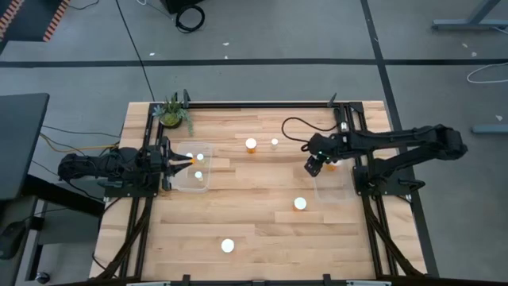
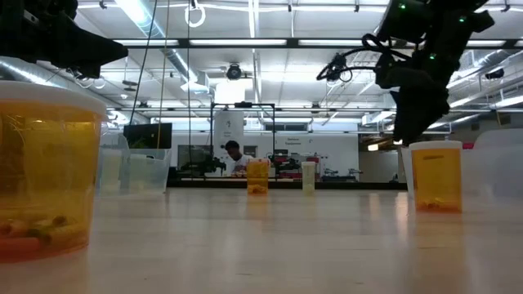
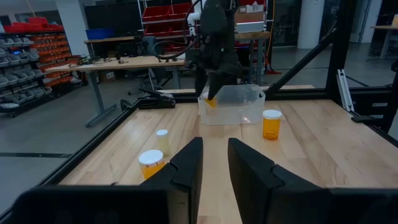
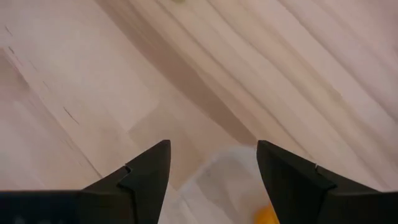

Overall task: Pick and place medicine bottles into bin by pill shape (circle, oval)
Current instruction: Put the large orange pill bottle into the right transparent bin

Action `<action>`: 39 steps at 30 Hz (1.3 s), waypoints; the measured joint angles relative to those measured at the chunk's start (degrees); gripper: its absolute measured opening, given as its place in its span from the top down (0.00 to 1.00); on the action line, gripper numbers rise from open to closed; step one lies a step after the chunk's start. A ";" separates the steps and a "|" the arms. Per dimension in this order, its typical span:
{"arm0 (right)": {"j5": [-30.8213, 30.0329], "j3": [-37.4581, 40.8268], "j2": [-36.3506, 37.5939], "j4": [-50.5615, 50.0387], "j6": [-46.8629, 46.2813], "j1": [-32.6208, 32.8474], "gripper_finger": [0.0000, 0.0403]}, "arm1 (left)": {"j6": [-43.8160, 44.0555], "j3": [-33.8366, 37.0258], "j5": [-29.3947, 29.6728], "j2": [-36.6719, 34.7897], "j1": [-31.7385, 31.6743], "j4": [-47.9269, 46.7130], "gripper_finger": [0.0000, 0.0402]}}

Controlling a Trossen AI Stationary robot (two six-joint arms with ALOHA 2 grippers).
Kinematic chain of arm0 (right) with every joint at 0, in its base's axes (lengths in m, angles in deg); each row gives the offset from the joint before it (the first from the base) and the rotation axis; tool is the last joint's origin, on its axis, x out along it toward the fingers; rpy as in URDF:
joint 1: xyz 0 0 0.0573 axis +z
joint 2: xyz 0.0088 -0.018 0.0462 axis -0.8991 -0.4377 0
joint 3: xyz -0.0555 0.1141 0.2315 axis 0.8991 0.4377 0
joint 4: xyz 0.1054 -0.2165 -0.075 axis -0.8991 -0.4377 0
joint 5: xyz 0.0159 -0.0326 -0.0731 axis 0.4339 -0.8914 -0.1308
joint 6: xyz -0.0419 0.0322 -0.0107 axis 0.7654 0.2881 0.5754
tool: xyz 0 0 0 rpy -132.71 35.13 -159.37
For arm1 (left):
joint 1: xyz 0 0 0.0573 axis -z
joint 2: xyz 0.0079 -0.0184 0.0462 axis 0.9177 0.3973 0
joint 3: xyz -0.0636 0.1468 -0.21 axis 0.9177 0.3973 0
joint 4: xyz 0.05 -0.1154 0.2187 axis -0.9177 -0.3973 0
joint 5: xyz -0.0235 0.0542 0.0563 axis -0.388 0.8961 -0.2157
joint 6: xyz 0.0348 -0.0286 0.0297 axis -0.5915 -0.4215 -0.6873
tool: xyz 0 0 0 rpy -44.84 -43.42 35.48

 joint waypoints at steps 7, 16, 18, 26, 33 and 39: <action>0.18 -8.55 -8.31 0.19 4.81 0.00 0.39 | 0.00 0.00 0.00 0.02 0.02 0.00 0.77; 0.84 -20.28 -21.26 0.47 13.59 0.00 0.39 | 0.02 0.00 0.02 0.01 0.02 -0.01 0.80; 1.22 -22.73 -23.66 0.39 15.46 0.00 0.39 | 0.01 0.00 0.02 -0.01 0.02 0.00 0.79; 1.75 -30.91 -30.71 2.40 22.76 -0.04 0.39 | 0.00 0.00 0.00 -0.01 -0.01 -0.01 0.77; 1.76 -34.23 -35.52 9.14 28.50 -0.81 0.38 | 0.00 0.00 0.02 -0.01 -0.01 -0.01 0.79; 4.20 -36.61 -39.65 11.60 31.40 -3.13 0.32 | 0.01 0.00 0.00 -0.01 0.02 -0.01 0.78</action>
